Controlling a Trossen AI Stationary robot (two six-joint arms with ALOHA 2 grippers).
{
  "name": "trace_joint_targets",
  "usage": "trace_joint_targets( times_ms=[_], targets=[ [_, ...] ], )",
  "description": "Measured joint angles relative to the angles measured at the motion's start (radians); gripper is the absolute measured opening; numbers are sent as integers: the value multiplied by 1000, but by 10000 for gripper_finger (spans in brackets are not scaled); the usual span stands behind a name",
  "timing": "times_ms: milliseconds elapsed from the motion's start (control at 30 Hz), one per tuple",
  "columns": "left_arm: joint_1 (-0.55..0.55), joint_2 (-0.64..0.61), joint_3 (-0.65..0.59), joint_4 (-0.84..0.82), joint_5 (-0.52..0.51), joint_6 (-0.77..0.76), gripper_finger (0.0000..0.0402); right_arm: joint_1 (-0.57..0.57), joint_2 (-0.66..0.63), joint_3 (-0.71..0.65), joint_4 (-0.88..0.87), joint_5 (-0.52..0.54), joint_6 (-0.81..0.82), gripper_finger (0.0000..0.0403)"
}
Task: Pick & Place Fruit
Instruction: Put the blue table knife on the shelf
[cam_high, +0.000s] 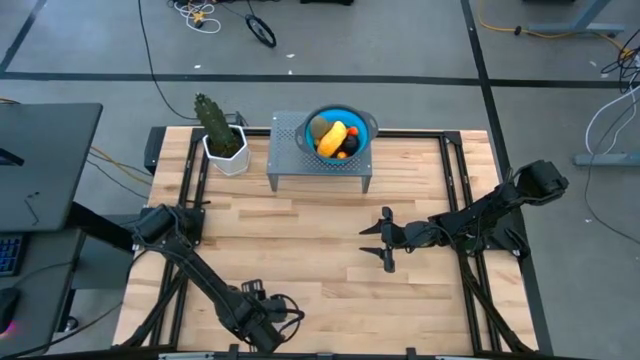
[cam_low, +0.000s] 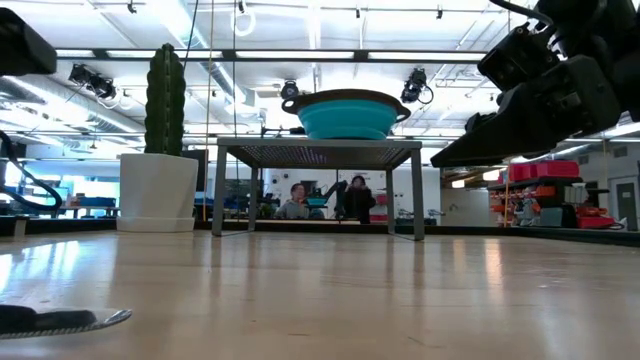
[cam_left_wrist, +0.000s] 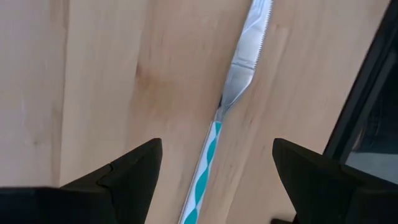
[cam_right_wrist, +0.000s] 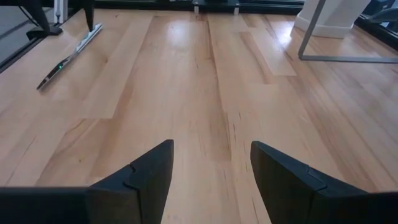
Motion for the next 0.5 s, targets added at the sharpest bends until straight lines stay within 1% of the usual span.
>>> trace_joint_targets(
  times_ms=[300, 500],
  targets=[
    [-39, 0, 0, -4, -25, -67, 312, 0, 0, 0, -5, 0, 0, 224],
    [-53, 0, 0, -4, -53, -93, 289, 0, 0, 0, -5, 0, 0, 224]
  ],
)
